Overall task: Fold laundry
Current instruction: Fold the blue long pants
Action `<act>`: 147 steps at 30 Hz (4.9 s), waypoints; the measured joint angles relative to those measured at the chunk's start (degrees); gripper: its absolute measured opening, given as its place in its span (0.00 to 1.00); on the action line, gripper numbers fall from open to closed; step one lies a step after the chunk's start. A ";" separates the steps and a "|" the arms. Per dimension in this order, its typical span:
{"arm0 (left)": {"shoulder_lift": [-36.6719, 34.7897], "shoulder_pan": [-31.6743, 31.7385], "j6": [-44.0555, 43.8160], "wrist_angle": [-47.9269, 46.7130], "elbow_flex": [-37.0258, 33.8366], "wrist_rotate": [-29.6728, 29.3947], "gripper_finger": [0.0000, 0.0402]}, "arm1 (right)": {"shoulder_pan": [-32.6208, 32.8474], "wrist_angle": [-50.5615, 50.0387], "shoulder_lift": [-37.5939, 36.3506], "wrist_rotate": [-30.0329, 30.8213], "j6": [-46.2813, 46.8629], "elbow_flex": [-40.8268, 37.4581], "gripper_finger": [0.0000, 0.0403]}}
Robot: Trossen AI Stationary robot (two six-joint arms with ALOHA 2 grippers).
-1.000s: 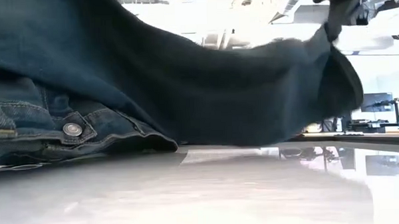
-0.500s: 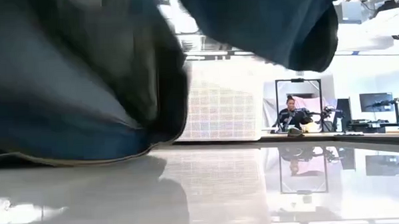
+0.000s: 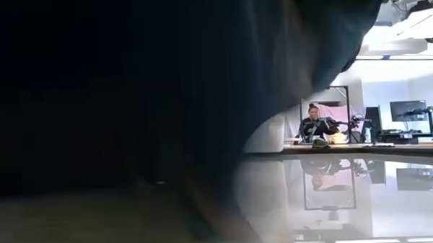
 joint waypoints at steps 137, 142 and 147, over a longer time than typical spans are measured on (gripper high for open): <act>11.85 -3.56 -31.46 -21.07 -26.78 -21.21 0.00 | -13.20 8.48 47.00 7.44 -13.16 -37.11 0.05; 1.60 -8.75 -39.37 -19.61 -26.46 -31.39 0.00 | -13.07 0.71 41.20 13.55 -7.21 -37.00 0.08; -3.06 -17.32 -46.81 -6.80 -26.45 -36.52 0.00 | -11.45 1.82 32.53 14.07 -6.93 -36.87 0.06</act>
